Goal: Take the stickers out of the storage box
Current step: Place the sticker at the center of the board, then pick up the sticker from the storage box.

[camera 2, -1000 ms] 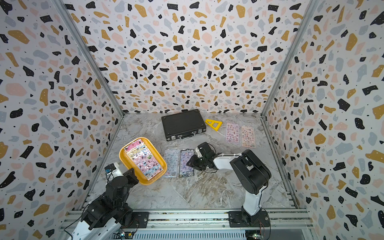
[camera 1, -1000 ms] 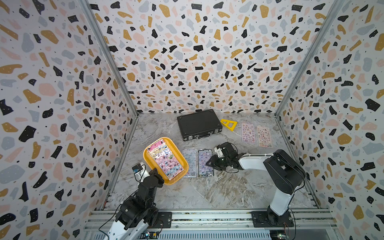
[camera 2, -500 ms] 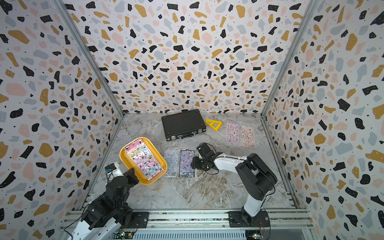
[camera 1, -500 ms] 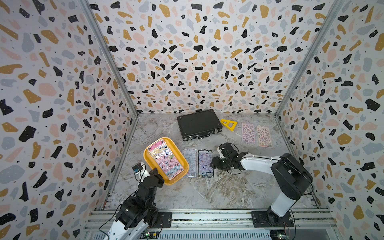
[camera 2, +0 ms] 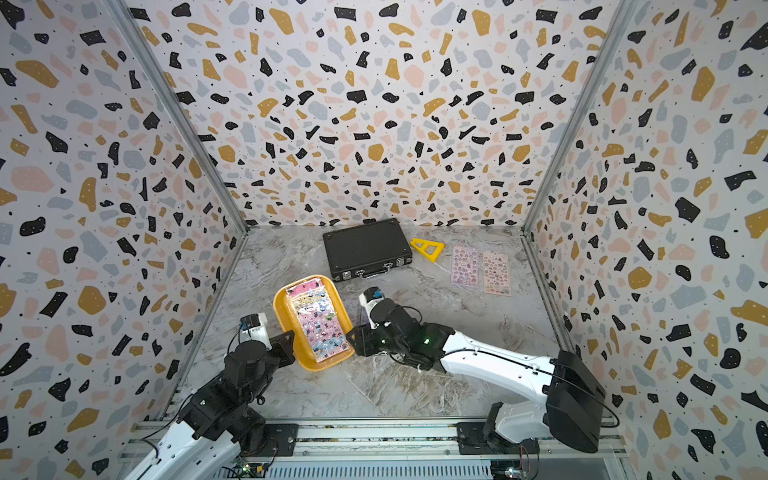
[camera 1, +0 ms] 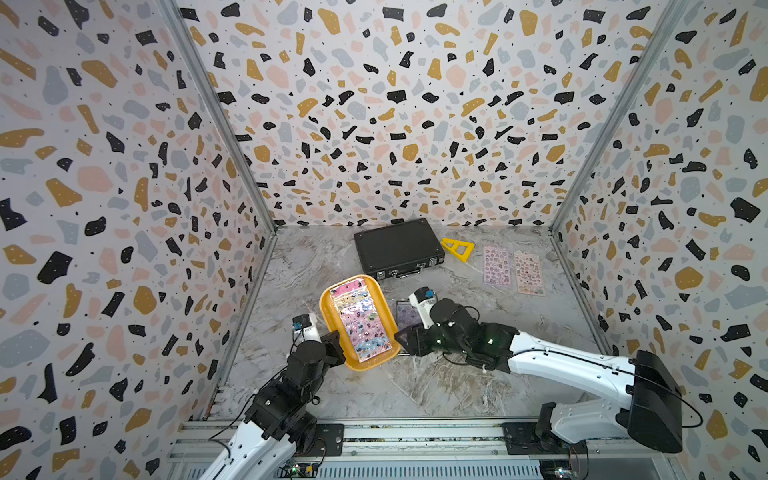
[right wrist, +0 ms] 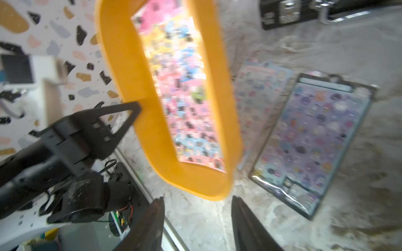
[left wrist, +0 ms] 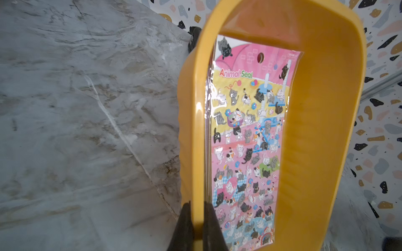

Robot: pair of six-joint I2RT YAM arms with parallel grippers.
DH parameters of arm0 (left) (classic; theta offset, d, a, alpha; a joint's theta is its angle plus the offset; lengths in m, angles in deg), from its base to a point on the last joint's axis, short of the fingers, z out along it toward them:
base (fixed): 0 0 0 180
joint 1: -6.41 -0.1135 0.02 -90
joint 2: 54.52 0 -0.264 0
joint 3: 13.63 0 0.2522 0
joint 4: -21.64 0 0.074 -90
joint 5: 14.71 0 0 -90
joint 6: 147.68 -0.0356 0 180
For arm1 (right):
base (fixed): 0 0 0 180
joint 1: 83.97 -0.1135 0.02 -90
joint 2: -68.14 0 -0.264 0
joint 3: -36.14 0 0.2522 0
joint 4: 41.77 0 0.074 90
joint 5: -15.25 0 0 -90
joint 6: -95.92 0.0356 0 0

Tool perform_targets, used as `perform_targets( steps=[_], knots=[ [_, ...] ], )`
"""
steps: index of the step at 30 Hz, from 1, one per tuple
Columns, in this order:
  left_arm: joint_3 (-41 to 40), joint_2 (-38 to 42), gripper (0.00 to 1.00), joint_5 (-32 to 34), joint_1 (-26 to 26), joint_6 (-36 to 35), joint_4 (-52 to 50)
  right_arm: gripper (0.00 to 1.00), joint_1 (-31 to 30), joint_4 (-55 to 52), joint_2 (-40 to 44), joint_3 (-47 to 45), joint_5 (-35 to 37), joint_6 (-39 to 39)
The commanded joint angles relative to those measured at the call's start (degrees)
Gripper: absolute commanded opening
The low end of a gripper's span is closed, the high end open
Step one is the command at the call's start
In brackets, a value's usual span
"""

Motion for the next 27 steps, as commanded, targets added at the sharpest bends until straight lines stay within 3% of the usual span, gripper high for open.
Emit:
perform_targets(
  steps=[1, 7, 12, 16, 27],
  knots=[
    [0.51, -3.08, 0.0, -4.06, 0.04, -1.25, 8.8, 0.53, -4.51, -4.78, -4.39, 7.28, 6.93, -3.93],
    [0.79, -5.93, 0.0, -5.11, 0.05, -1.36, 9.7, 0.55, -5.6, -13.84, -13.83, 16.23, 11.77, -5.16],
    [0.62, -5.15, 0.0, -5.29, 0.02, -1.26, 9.76, 0.64, -5.28, -16.17, -18.23, 18.87, 17.93, -5.83],
    [0.4, -4.53, 0.0, -5.49, 0.06, -1.24, 9.7, 0.66, -1.5, -16.93, -21.95, 20.05, 11.94, -3.29],
    [0.27, -3.98, 0.0, -6.44, 0.03, -1.05, 9.8, 0.68, -0.32, -16.68, -27.63, 22.4, 11.0, -3.29]
  ],
)
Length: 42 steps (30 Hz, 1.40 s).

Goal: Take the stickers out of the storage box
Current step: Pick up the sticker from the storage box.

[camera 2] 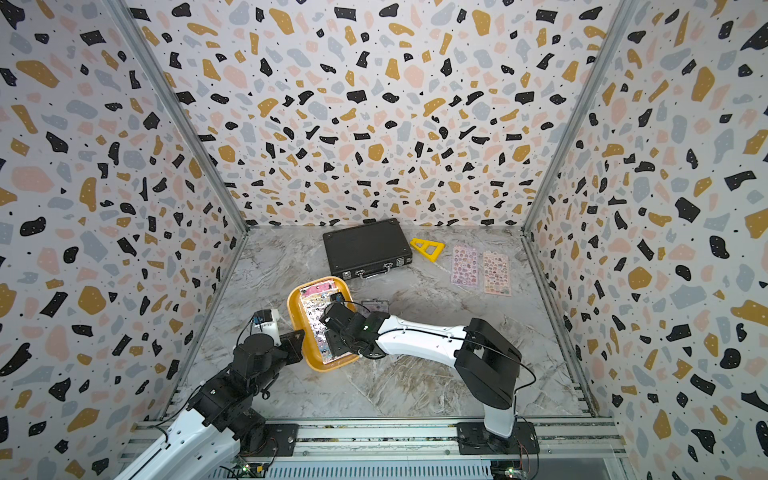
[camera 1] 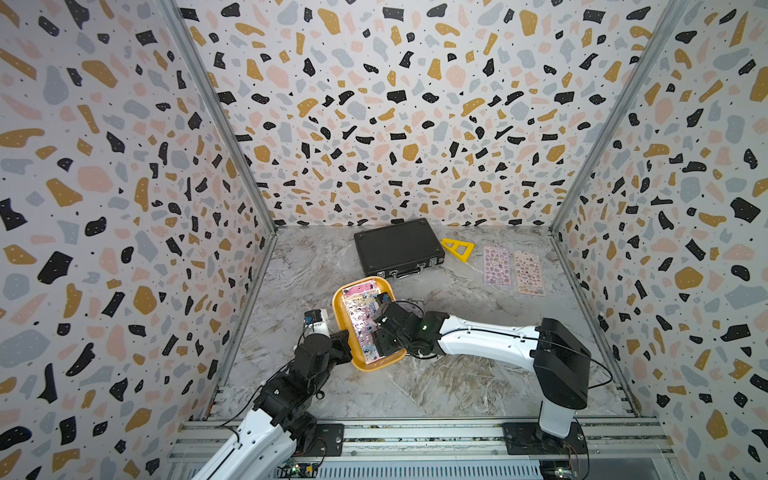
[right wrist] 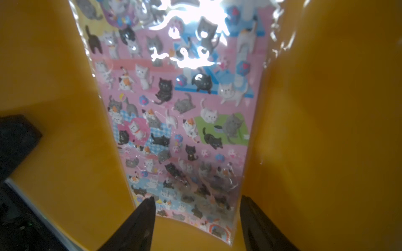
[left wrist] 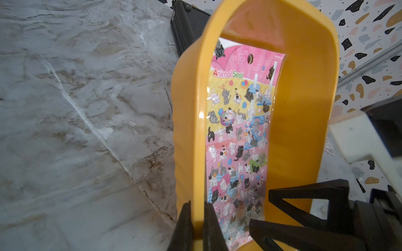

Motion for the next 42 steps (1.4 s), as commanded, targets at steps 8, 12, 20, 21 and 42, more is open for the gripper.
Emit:
perform_targets(
  steps=[8, 12, 20, 21, 42],
  knots=[
    [0.28, 1.43, 0.0, -1.04, 0.06, 0.14, 5.29, 0.63, 1.63, 0.92, -0.15, -0.56, -3.76, 2.27],
    [0.22, 1.45, 0.0, -0.97, 0.06, 0.35, 5.11, 0.52, 1.65, 4.44, 3.33, -3.79, -6.76, 1.89],
    [0.24, 1.07, 0.0, -1.34, 0.06, 0.59, 5.29, 0.44, 2.26, 9.44, 7.91, -8.33, -14.12, 3.14],
    [0.18, 1.07, 0.0, -1.37, 0.07, 0.55, 5.33, 0.43, 2.57, 10.4, 8.41, -9.04, -15.39, 3.64],
    [-0.87, -0.13, 0.0, -3.83, 0.07, -0.02, 8.71, 0.39, 5.91, 32.32, 18.31, -26.37, -25.31, 13.63]
  ],
)
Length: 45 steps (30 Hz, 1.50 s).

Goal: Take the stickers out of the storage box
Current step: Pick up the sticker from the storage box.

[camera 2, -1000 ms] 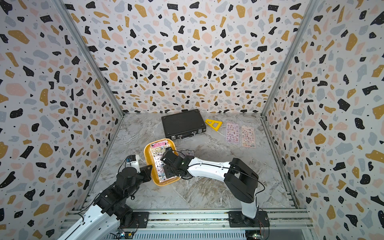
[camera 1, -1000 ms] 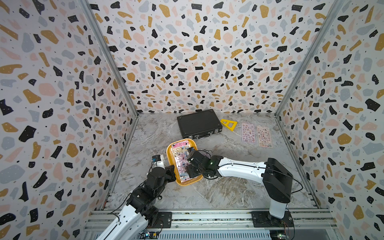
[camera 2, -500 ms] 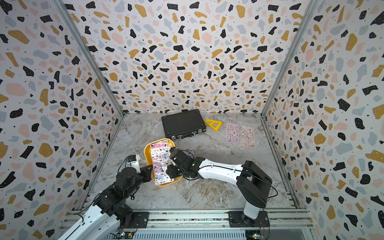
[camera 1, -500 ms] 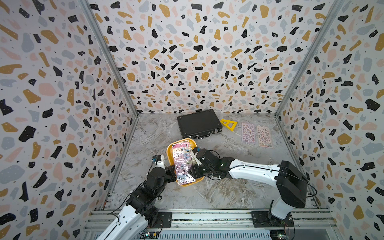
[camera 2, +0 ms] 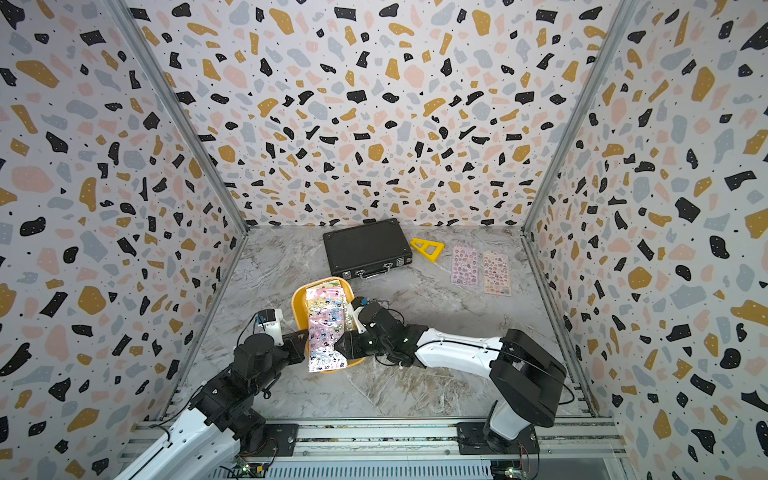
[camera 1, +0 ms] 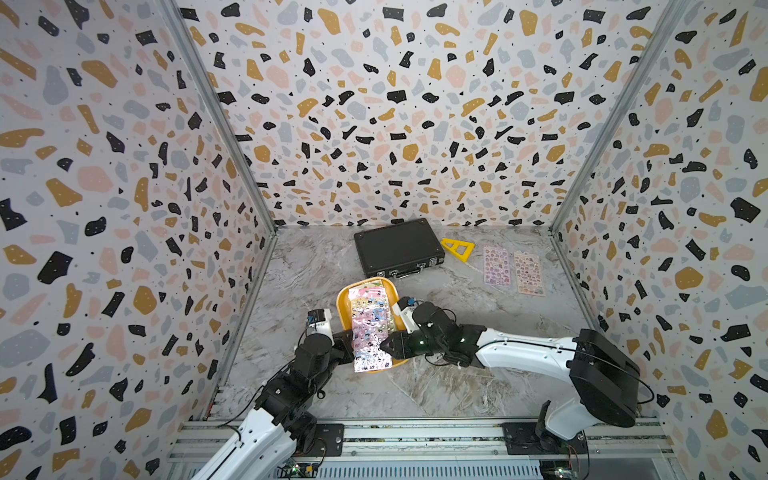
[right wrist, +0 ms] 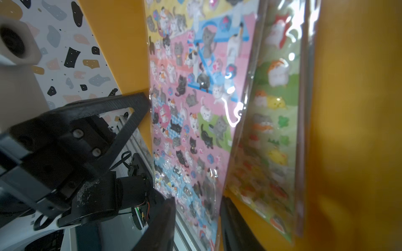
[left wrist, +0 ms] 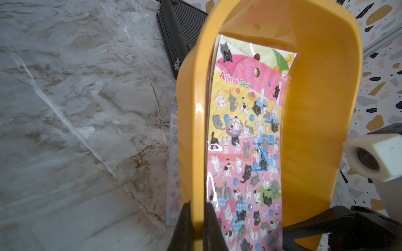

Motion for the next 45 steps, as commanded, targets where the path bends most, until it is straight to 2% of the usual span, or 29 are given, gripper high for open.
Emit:
perform_targets(
  steps=[1, 5, 11, 17, 22, 27, 32, 39, 45],
  knots=[
    [-0.11, 0.46, 0.0, -1.03, 0.06, 0.15, 5.83, 0.39, 0.51, 2.67, 3.46, -1.42, -0.25, 1.47],
    [-0.53, -0.04, 0.0, -1.47, 0.06, 1.0, 6.55, 0.39, 1.19, 4.99, 2.89, -3.36, -2.02, 2.54],
    [-1.15, -0.26, 0.0, -2.54, 0.07, 2.42, 7.22, 0.38, 1.63, 16.24, 0.03, -7.31, -5.59, 7.61],
    [-2.96, -0.15, 0.0, -3.31, 0.1, 4.71, 8.96, 0.37, 1.79, 15.76, -0.93, -7.69, -5.21, 9.03],
    [-1.94, 0.56, 0.0, -2.96, 0.07, 6.84, 6.35, 0.36, 1.8, 18.92, -2.94, -8.98, -3.63, 12.04],
    [-1.75, 4.36, 0.0, -0.37, 0.15, 7.74, 3.21, 0.3, 1.72, 24.91, -7.04, -7.67, -6.85, 16.9],
    [-1.05, 5.29, 0.0, 0.9, 0.1, 7.59, -0.03, 0.28, 1.37, 21.4, -6.88, -6.49, -6.83, 16.15],
    [-0.86, 4.34, 0.0, 0.42, 0.15, 7.49, 0.27, 0.21, 1.36, 21.77, -5.91, -6.83, -7.98, 16.73],
    [-0.71, 2.61, 0.0, 0.46, 0.09, 7.39, 1.02, 0.21, 1.35, 21.93, -5.65, -6.03, -10.03, 16.99]
  ],
)
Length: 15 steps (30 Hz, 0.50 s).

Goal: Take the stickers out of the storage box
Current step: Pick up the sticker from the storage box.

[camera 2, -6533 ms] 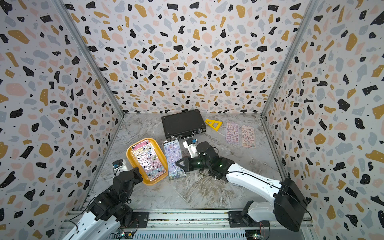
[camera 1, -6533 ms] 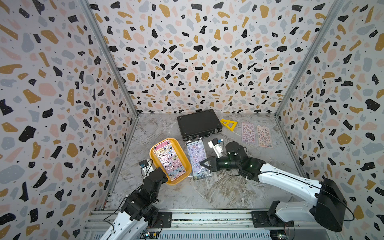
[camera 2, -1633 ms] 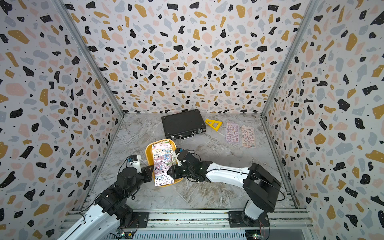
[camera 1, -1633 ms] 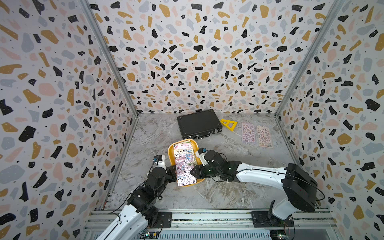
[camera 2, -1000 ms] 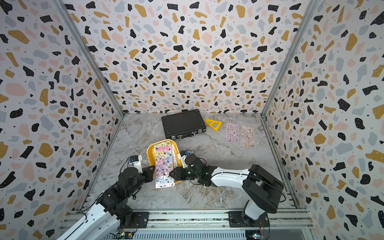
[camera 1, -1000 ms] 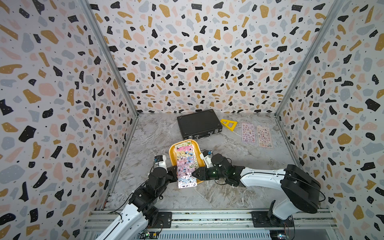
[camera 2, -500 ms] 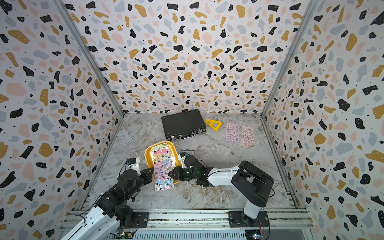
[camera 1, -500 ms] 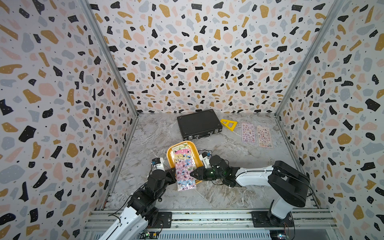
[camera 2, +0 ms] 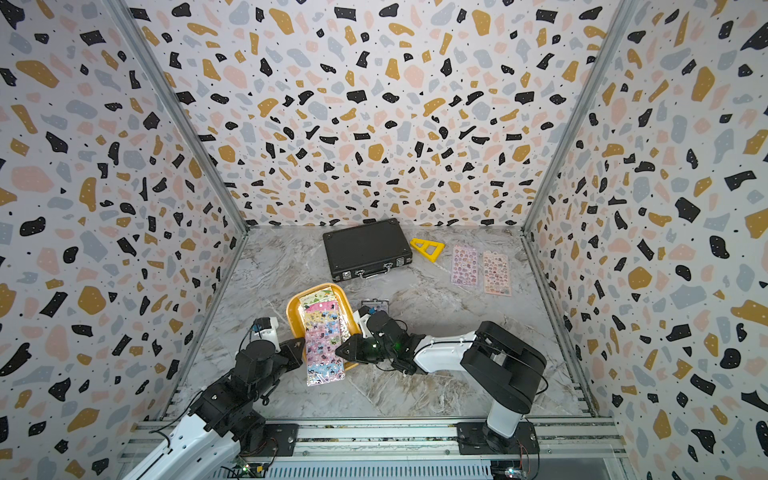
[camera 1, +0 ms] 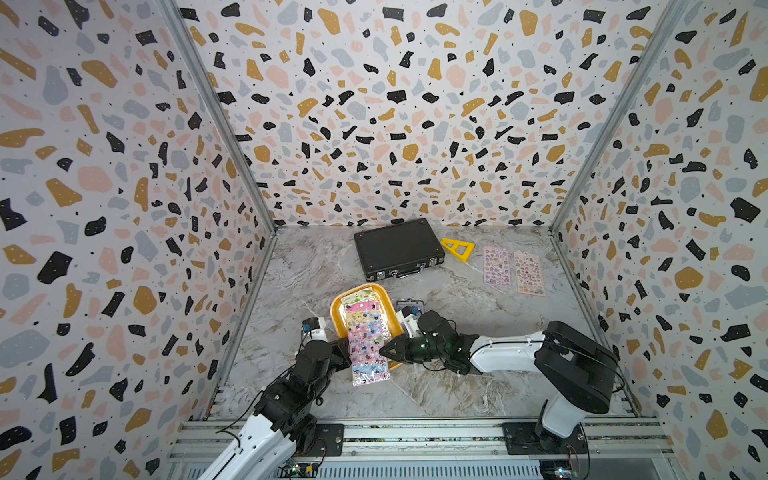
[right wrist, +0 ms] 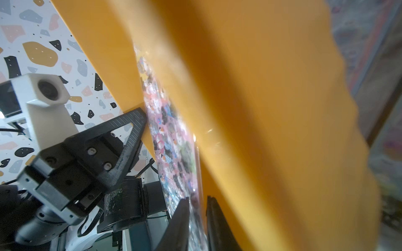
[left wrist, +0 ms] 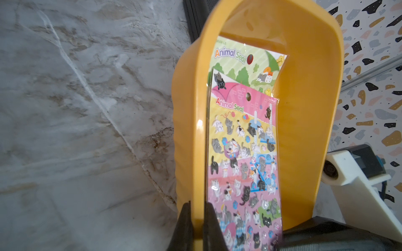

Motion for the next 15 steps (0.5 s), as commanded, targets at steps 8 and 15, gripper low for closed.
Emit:
perform_targets(
  steps=[8, 15],
  knots=[
    [2.63, -2.67, 0.0, -1.43, 0.07, 0.25, 6.84, 0.14, -0.2, 1.15, 1.62, 3.16, -3.3, 1.58],
    [3.18, -0.62, 0.0, 1.3, 0.09, -0.54, 4.21, 0.02, -0.17, -9.07, 9.08, 2.02, -0.9, -2.82]
  ],
)
